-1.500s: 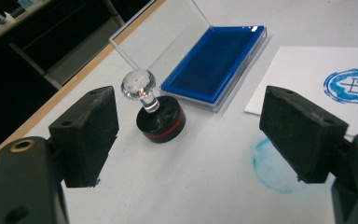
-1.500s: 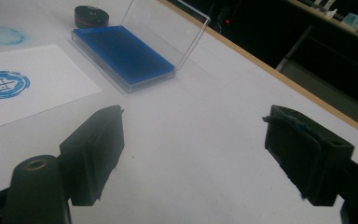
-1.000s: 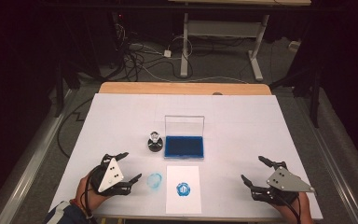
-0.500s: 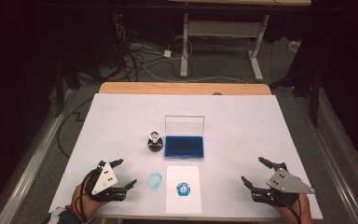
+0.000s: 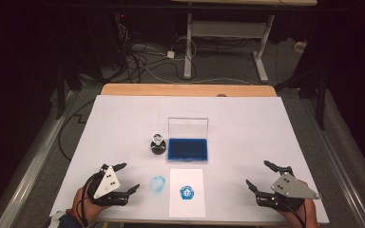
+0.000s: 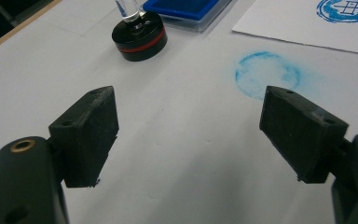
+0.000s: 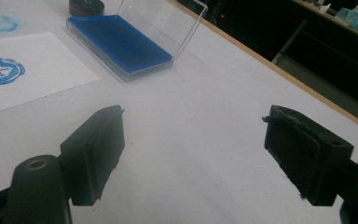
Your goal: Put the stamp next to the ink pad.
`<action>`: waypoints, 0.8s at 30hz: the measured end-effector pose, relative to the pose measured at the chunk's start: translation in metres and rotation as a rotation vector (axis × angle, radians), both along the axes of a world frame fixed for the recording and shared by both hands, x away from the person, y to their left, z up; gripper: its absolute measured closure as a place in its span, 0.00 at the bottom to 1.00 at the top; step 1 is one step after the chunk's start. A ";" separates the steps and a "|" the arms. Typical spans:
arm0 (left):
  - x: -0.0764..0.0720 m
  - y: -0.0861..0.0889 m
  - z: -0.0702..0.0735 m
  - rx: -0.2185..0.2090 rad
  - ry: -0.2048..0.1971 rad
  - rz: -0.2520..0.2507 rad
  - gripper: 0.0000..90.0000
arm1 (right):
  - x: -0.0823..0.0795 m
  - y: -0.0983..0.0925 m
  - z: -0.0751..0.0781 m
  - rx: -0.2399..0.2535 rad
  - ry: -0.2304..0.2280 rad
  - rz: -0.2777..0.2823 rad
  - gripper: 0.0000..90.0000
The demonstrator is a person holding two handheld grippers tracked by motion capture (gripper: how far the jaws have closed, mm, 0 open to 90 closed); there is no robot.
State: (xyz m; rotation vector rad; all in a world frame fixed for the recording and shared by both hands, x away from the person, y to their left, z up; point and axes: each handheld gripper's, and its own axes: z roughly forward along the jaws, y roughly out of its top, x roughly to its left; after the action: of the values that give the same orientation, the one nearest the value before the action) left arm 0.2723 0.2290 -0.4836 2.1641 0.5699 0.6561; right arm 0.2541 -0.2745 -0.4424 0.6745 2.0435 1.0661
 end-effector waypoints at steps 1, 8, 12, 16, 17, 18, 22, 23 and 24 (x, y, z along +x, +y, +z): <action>0.000 0.000 0.000 0.001 0.001 -0.001 0.21 | 0.000 0.000 0.000 0.000 0.001 0.001 0.22; 0.000 -0.001 0.000 0.014 0.003 -0.008 0.21 | 0.000 -0.003 0.001 -0.003 -0.010 -0.006 0.23; 0.001 -0.001 0.000 0.023 -0.003 -0.012 0.21 | 0.000 -0.002 0.001 -0.009 -0.011 -0.007 0.23; 0.001 -0.002 0.000 0.022 -0.004 -0.007 0.21 | 0.001 -0.003 0.001 -0.008 -0.009 -0.006 0.23; 0.002 -0.002 0.000 0.025 -0.005 -0.006 0.21 | 0.001 -0.003 0.000 -0.008 -0.007 -0.006 0.23; 0.002 -0.002 0.000 0.024 -0.004 -0.007 0.21 | 0.001 -0.003 0.000 -0.008 -0.008 -0.006 0.23; 0.002 -0.003 0.000 0.031 0.001 -0.010 0.21 | 0.003 -0.004 0.000 -0.008 -0.005 -0.004 0.23; 0.002 -0.003 0.000 0.031 0.003 -0.010 0.21 | 0.003 -0.004 -0.001 -0.007 -0.003 -0.005 0.23; 0.003 -0.003 0.000 0.032 0.003 -0.009 0.21 | 0.003 -0.005 -0.001 -0.004 -0.001 -0.005 0.23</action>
State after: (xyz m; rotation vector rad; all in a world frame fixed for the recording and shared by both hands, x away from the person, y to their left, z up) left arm 0.2750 0.2258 -0.4840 2.1961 0.5541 0.6616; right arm 0.2573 -0.2792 -0.4431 0.6766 2.0413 1.0596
